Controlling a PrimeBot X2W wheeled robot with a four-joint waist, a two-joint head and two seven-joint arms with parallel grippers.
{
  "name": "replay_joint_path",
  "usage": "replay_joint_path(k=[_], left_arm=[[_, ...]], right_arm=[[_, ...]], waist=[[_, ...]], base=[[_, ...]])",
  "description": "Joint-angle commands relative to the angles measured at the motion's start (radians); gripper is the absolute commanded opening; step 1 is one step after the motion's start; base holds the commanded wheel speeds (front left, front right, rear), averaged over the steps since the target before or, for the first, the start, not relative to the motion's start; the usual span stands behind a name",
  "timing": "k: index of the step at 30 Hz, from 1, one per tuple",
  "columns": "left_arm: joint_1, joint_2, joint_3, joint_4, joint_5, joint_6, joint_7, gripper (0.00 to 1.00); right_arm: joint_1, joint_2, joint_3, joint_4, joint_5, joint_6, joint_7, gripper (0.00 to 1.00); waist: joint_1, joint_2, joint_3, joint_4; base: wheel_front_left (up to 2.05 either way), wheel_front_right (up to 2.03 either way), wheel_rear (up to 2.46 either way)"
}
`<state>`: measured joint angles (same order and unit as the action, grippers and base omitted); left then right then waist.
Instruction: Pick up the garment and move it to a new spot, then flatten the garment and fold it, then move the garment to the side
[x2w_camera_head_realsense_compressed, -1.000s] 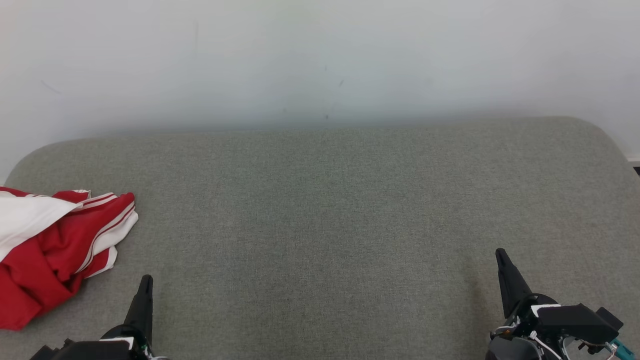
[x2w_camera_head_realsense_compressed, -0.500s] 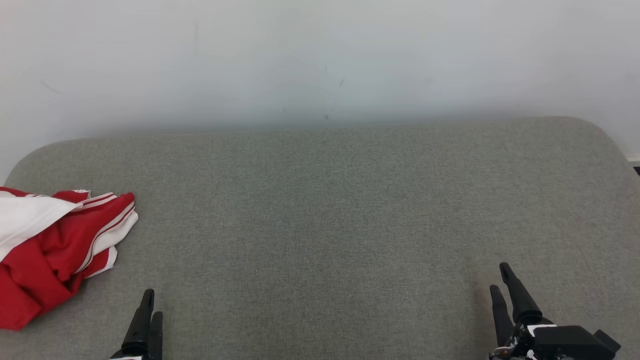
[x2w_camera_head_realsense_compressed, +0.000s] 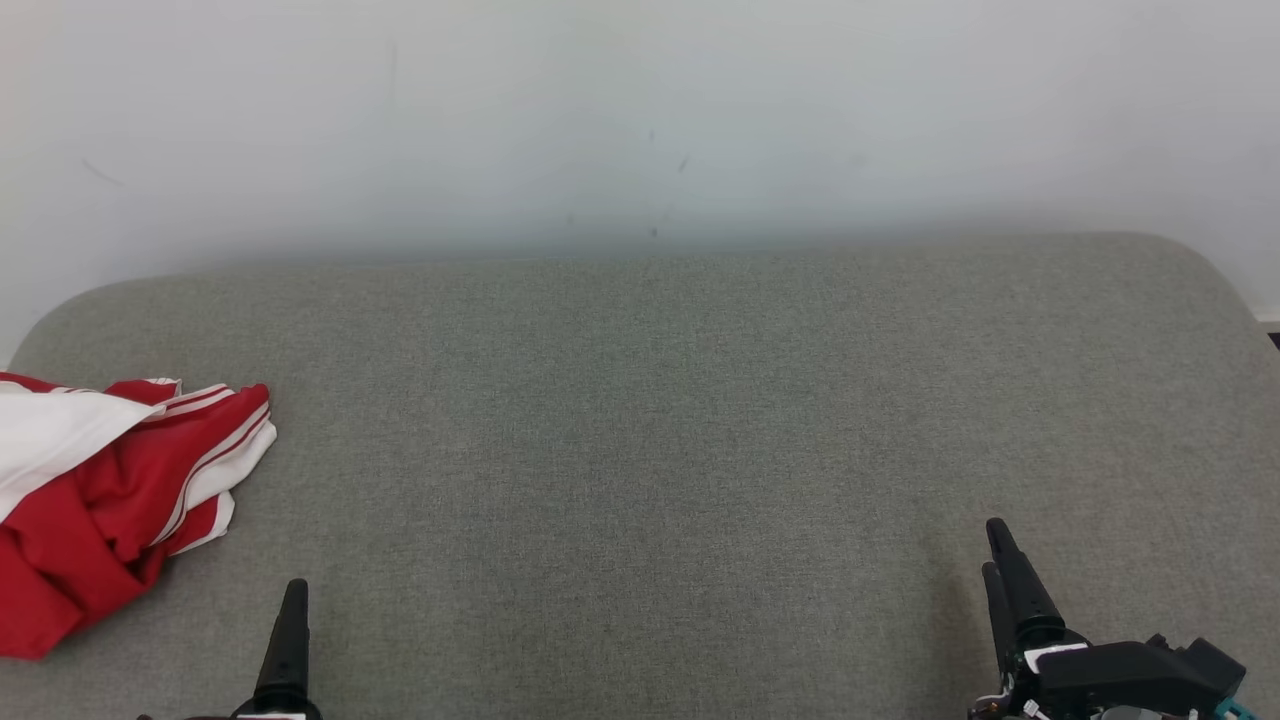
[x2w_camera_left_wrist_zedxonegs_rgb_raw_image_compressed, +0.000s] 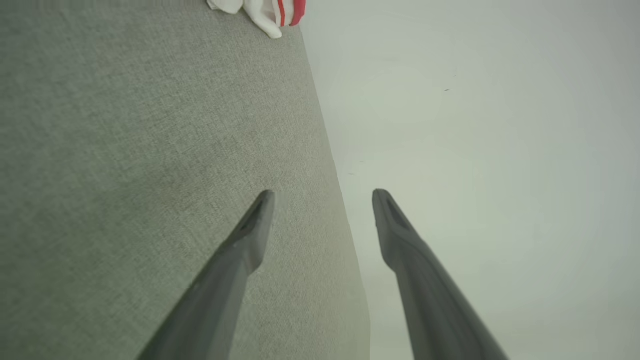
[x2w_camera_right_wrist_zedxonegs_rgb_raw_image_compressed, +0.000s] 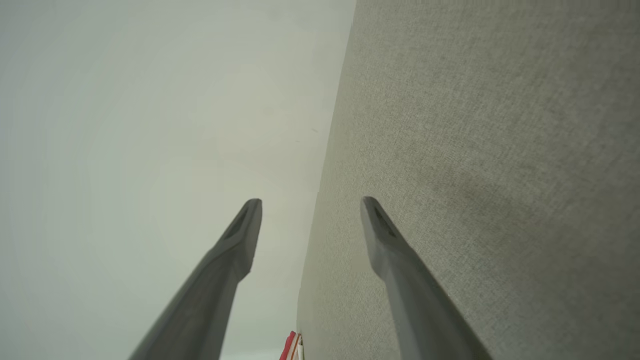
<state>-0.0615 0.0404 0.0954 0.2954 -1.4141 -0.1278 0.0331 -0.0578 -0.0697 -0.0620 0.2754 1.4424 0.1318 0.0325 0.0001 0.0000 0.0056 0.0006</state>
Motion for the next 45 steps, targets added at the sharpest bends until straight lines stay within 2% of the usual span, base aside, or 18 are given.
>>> replay_joint_path(k=[1,9,23,32,45], left_arm=[[-0.008,0.006,-0.002,-0.014,0.046,-0.002,-0.013,1.0],[0.0,0.006,-0.005,-0.017,0.198,-0.002,-0.046,1.0],[0.009,0.007,-0.015,-0.019,0.403,-0.002,-0.095,1.0],[0.017,0.008,-0.024,-0.018,0.583,-0.003,-0.127,1.0],[0.021,0.009,-0.026,-0.038,0.76,-0.003,-0.167,1.0]], right_arm=[[-0.014,-0.009,0.006,-0.017,-0.042,0.0,-0.013,1.0],[-0.009,-0.01,0.019,-0.019,-0.202,0.0,-0.047,1.0],[0.003,-0.012,0.04,-0.018,-0.408,-0.001,-0.095,1.0],[0.018,-0.006,0.019,-0.028,-0.593,-0.001,-0.128,1.0],[0.017,0.001,0.021,-0.046,-0.762,-0.001,-0.167,1.0]], waist=[[0.0,0.0,0.0,0.0],[0.0,0.0,0.0,0.0],[0.0,0.0,0.0,0.004],[-0.0001,0.0,-0.002,0.005],[-0.0001,0.0,-0.002,0.002]], base=[[0.0,0.0,0.0],[0.0,0.0,0.0],[0.0,0.0,0.0],[0.0,0.0,0.0],[0.0,0.0,0.0]])
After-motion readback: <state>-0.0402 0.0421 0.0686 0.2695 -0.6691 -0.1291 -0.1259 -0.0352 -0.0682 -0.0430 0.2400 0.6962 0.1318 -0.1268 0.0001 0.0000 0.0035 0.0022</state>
